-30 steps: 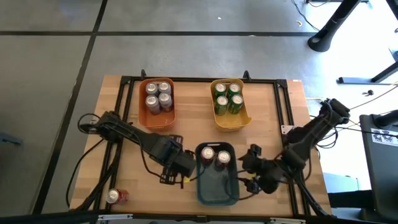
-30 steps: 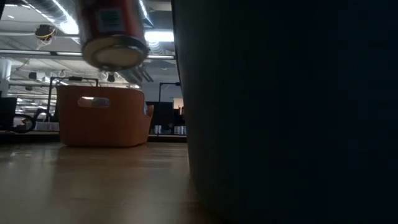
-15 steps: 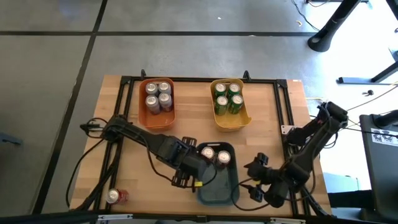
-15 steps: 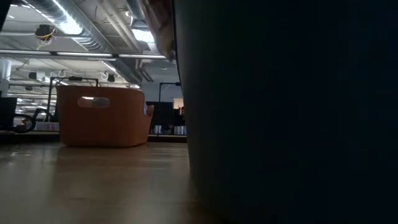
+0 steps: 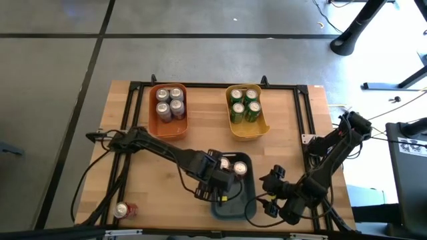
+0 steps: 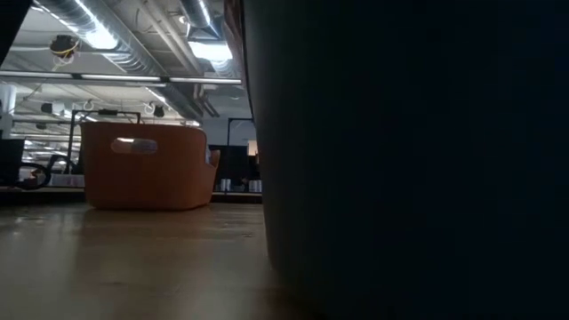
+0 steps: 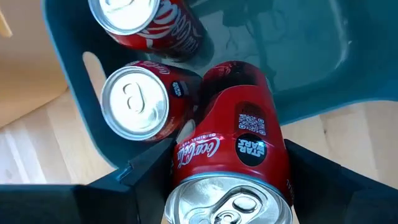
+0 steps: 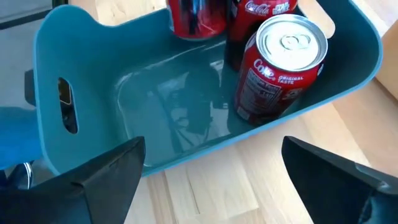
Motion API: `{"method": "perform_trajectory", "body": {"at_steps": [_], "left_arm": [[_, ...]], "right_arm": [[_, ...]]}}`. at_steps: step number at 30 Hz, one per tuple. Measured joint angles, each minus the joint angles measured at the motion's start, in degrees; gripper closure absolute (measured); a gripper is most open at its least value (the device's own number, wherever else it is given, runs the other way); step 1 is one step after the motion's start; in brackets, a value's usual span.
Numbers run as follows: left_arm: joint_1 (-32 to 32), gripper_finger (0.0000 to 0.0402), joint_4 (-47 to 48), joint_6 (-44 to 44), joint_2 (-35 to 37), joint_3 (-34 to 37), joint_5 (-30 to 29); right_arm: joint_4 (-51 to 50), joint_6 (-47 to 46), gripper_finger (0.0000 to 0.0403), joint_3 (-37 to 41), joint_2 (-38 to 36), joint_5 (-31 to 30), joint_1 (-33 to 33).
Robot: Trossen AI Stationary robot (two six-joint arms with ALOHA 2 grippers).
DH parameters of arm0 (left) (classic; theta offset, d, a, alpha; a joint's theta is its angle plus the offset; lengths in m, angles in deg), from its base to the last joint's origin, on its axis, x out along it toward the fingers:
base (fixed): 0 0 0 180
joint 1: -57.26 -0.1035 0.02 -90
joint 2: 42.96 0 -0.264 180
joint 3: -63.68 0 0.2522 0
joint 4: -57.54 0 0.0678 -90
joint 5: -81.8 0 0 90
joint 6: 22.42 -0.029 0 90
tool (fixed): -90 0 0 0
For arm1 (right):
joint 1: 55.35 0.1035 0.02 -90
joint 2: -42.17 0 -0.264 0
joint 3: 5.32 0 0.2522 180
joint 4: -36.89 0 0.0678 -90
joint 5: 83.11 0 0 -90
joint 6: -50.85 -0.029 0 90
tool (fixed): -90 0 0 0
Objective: Sort soda cans
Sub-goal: Put the red soda can into the blue bin
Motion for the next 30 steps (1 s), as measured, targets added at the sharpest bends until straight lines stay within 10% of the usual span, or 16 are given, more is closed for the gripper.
{"method": "perform_trajectory", "body": {"at_steps": [30], "left_arm": [[-0.4, 0.0150, 10.7, 4.3, -1.9, 1.2, 1.5]], "right_arm": [[6.0, 0.3, 0.0026, 5.0, 3.8, -4.0, -2.1]]}}
